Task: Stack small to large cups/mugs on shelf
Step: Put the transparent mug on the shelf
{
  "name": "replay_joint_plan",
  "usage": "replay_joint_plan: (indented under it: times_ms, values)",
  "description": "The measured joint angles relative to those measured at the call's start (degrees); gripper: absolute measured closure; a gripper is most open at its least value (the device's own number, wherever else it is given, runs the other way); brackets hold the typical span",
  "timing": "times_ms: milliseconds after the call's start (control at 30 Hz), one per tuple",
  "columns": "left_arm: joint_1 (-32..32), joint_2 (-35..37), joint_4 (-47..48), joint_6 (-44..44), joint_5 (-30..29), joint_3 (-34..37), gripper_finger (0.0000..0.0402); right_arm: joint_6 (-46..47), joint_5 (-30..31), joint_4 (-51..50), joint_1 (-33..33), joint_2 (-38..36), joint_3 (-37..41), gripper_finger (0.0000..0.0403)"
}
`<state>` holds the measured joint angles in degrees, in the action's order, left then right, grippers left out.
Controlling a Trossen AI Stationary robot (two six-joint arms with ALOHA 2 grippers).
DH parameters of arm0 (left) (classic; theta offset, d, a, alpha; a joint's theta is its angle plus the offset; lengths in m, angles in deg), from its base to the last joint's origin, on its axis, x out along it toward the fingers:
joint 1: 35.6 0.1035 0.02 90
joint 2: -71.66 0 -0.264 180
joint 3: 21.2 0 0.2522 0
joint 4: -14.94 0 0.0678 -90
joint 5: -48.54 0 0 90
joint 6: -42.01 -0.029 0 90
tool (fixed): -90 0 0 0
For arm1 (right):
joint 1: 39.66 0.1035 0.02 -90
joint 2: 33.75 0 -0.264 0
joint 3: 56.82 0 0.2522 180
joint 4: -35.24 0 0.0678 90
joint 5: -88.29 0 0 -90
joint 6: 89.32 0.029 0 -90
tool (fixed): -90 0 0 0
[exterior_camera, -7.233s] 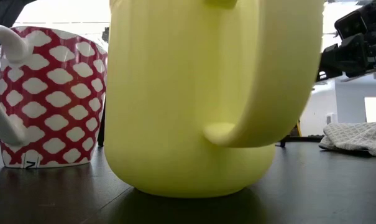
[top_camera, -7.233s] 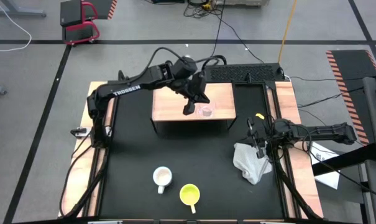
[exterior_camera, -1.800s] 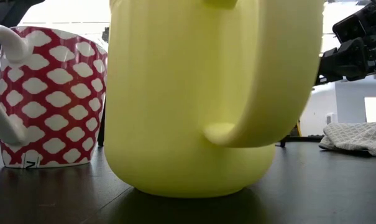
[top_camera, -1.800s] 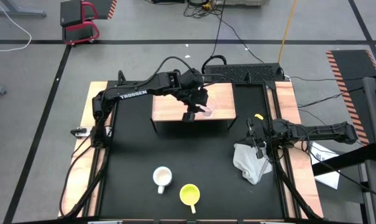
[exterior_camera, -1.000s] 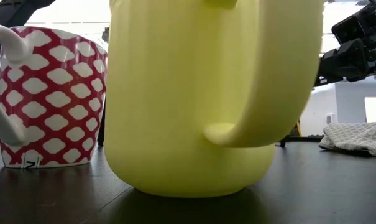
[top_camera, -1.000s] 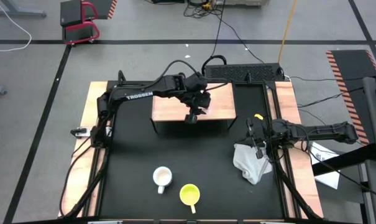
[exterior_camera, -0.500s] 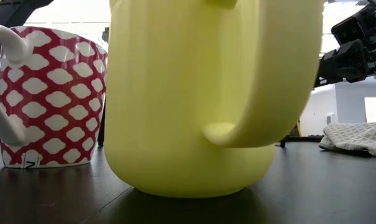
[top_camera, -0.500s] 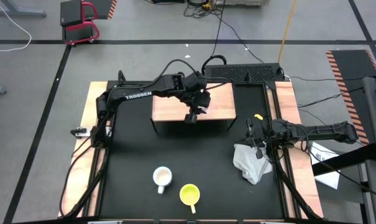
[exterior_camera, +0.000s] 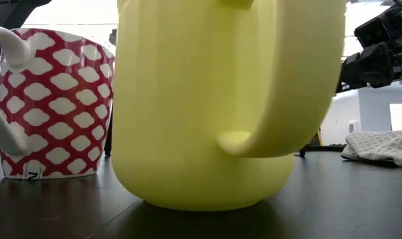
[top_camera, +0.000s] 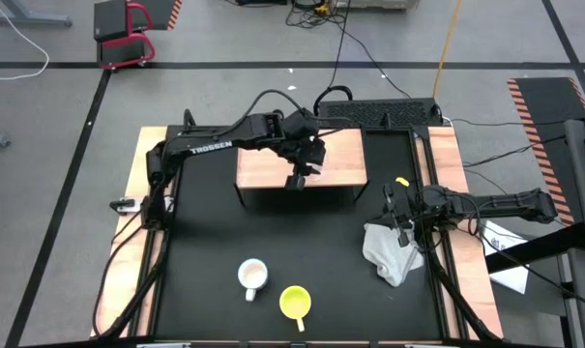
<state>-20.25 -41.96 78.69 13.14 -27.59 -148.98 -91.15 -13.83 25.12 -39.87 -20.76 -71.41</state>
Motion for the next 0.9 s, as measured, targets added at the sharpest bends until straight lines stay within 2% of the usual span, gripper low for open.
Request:
replay_joint_plan:
  times_ms: [900]
  values:
    - [0.0,0.1,0.1,1.2,0.0,0.0,0.0282,0.1,0.0,0.3,0.0,0.1,0.0,0.0403]
